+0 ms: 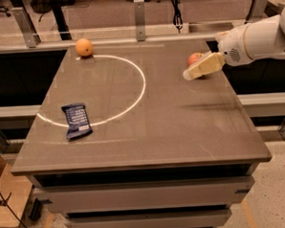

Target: Move apple near orange

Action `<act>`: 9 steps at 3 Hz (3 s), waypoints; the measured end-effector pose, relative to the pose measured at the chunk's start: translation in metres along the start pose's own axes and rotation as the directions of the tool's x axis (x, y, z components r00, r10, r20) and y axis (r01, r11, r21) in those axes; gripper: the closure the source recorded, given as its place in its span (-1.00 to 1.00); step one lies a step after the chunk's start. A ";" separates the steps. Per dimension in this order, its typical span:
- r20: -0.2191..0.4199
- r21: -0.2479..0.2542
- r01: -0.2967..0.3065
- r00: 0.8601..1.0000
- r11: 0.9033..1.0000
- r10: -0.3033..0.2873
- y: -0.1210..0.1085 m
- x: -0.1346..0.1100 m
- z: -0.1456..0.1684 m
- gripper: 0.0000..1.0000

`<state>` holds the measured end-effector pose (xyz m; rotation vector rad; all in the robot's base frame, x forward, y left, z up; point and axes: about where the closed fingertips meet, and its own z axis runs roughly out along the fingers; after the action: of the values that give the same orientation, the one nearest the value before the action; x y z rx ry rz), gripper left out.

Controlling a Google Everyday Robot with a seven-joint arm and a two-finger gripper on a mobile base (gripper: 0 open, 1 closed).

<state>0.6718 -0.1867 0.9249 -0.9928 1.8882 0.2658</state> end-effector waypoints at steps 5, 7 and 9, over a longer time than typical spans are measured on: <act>-0.081 0.021 -0.106 0.991 0.994 0.107 -0.038 0.047 0.082 -0.63; -0.040 0.037 -0.016 0.999 0.999 0.018 -0.033 0.002 0.075 0.30; 0.030 0.005 0.034 0.999 0.999 -0.034 -0.022 -0.037 0.083 1.00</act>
Offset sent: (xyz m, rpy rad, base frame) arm 0.0627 0.0027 -0.0465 0.0716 0.0316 -0.0545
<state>0.7499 -0.1359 0.9169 -1.0110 1.8422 0.2549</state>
